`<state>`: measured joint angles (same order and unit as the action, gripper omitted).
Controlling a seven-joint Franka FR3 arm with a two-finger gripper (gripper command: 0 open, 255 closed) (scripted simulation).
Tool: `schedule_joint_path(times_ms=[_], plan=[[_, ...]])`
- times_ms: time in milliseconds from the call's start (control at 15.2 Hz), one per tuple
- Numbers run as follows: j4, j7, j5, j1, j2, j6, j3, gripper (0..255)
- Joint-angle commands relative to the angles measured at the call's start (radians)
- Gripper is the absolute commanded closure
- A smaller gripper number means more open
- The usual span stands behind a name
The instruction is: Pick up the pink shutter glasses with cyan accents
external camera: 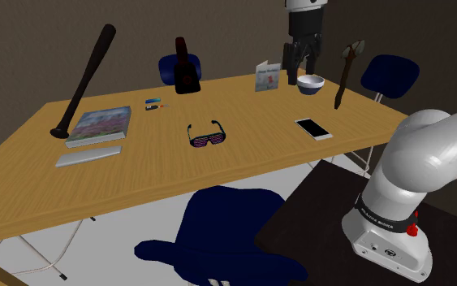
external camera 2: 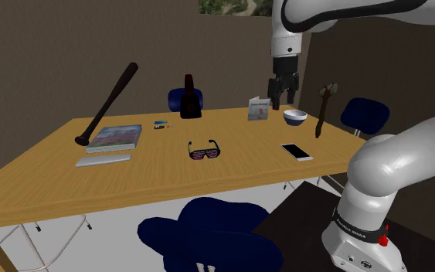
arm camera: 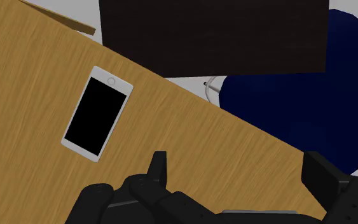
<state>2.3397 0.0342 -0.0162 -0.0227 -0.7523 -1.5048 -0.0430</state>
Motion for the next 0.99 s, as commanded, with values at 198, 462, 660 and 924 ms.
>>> schedule_joint_path(times_ms=[198, 462, 660, 924], plan=[[0.000, 0.036, 0.017, -0.005, 0.090, -0.091, -0.013, 0], [-0.020, 0.082, 0.034, -0.011, 0.222, -0.204, -0.030, 0], [-0.049, 0.114, 0.043, -0.015, 0.327, -0.282, -0.040, 0], [-0.107, 0.156, 0.050, -0.020, 0.473, -0.372, -0.051, 0]])
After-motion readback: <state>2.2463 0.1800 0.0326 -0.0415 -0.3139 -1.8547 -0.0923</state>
